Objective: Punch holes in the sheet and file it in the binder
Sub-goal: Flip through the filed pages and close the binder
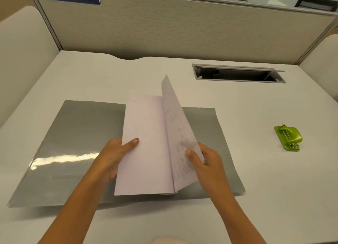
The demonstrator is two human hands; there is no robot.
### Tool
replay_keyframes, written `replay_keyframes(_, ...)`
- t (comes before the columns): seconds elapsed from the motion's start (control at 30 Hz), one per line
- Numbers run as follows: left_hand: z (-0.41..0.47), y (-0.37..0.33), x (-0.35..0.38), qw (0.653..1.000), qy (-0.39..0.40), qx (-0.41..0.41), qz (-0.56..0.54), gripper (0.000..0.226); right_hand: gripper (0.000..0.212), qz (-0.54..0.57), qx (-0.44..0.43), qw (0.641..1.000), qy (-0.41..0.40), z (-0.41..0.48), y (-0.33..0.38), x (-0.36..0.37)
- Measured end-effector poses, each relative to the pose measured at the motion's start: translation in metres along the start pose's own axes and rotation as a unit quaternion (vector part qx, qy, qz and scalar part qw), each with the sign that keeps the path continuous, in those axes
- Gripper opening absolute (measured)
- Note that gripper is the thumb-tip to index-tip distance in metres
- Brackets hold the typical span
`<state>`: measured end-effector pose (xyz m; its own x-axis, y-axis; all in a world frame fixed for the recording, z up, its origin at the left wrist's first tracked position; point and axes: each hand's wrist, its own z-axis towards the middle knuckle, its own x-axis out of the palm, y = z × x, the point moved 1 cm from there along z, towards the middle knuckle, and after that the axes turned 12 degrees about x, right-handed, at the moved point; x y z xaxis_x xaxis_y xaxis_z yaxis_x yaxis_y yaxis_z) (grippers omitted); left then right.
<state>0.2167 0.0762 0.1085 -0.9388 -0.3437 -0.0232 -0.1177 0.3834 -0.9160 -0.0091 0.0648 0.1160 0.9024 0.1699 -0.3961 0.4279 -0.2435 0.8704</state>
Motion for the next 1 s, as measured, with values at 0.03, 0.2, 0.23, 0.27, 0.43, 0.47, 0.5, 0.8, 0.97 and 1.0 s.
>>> replay_keyframes(0.03,0.002,0.002,-0.007,1.0,-0.01,-0.004,-0.003,0.03,0.014,0.009,0.008,1.0,-0.017,0.002,-0.002,-0.006)
replay_keyframes(0.2,0.008,0.014,-0.047,0.999,-0.043,-0.024,0.01,0.031,0.015,0.054,0.078,0.991,-0.099,0.01,-0.018,-0.039)
replay_keyframes(0.23,0.009,0.017,-0.054,0.998,-0.045,-0.029,0.012,0.029,0.019,0.054,0.092,0.988,-0.107,0.011,-0.022,-0.044)
replay_keyframes(0.27,0.01,0.02,-0.059,0.998,-0.045,-0.034,0.009,0.027,0.021,0.056,0.105,0.987,-0.111,0.012,-0.025,-0.048)
replay_keyframes(0.43,0.015,0.038,-0.071,0.997,-0.044,-0.066,0.0,0.027,0.018,0.102,0.165,0.975,-0.104,0.016,-0.035,-0.054)
replay_keyframes(0.47,0.015,0.04,-0.071,0.997,-0.046,-0.066,-0.002,0.025,0.017,0.107,0.172,0.974,-0.104,0.016,-0.036,-0.053)
replay_keyframes(0.5,0.015,0.042,-0.07,0.997,-0.048,-0.067,-0.004,0.024,0.015,0.111,0.177,0.972,-0.106,0.016,-0.037,-0.053)
replay_keyframes(0.8,0.01,0.04,-0.06,0.998,-0.048,-0.041,-0.016,0.015,0.017,0.145,0.154,0.972,-0.104,0.007,-0.015,-0.052)
replay_keyframes(0.97,0.011,0.034,-0.055,0.999,-0.032,-0.017,-0.017,0.017,0.009,0.148,0.072,0.986,-0.041,-0.007,0.022,-0.037)
replay_keyframes(1.0,0.011,0.032,-0.054,0.999,-0.029,-0.013,-0.017,0.019,0.007,0.142,0.055,0.988,-0.028,-0.009,0.029,-0.031)
